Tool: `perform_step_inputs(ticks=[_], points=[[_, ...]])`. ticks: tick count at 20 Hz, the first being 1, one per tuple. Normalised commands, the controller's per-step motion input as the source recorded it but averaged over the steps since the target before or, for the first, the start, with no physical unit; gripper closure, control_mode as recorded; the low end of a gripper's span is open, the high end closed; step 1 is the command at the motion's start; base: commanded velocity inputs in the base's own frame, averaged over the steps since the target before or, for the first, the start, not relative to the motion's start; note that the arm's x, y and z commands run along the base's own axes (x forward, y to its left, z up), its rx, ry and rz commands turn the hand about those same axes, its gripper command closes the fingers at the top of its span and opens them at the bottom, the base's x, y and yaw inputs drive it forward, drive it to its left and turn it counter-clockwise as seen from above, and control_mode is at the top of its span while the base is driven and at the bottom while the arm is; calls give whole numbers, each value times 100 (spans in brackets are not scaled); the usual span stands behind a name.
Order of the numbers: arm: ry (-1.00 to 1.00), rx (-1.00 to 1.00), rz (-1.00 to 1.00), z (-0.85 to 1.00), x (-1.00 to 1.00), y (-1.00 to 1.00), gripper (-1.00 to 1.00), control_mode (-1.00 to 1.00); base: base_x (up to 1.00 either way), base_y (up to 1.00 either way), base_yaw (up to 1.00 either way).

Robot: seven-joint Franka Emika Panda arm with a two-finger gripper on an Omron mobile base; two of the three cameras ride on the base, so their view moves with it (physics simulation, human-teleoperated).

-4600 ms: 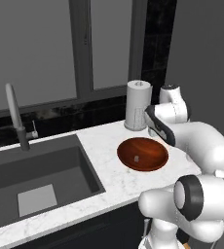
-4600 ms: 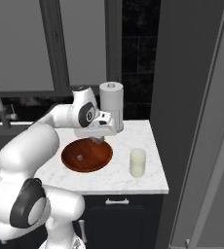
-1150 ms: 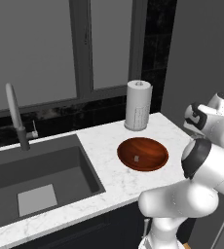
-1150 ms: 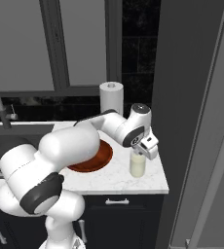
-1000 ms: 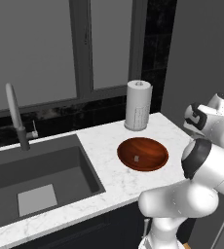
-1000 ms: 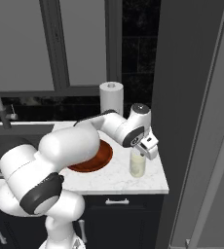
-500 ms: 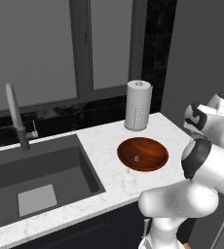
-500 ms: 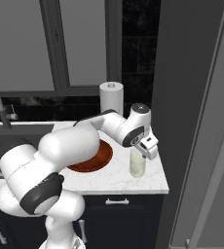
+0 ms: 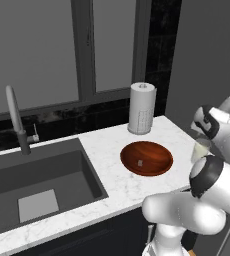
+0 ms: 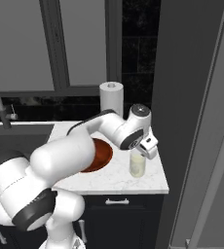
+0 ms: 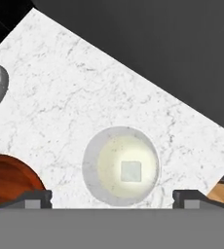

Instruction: Grab a lemon wedge from the fridge and one ice cube from the ice bowl, and put them in the glass of lemonade.

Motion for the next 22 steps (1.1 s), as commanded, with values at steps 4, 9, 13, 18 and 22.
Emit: perform_step_inputs(ticks=[4, 9, 13, 18, 22], points=[[-7, 0, 4, 11, -6, 31, -100, -100, 0, 0, 0], [-6, -4, 1, 26, -6, 74, -100, -100, 0, 0, 0], [0, -15, 8, 57, -1, 100, -100, -100, 0, 0, 0], [0, -8, 32, 42, -12, 87, -100, -100, 0, 0, 0], [0, -7, 32, 39, -37, 65, -100, -100, 0, 0, 0]])
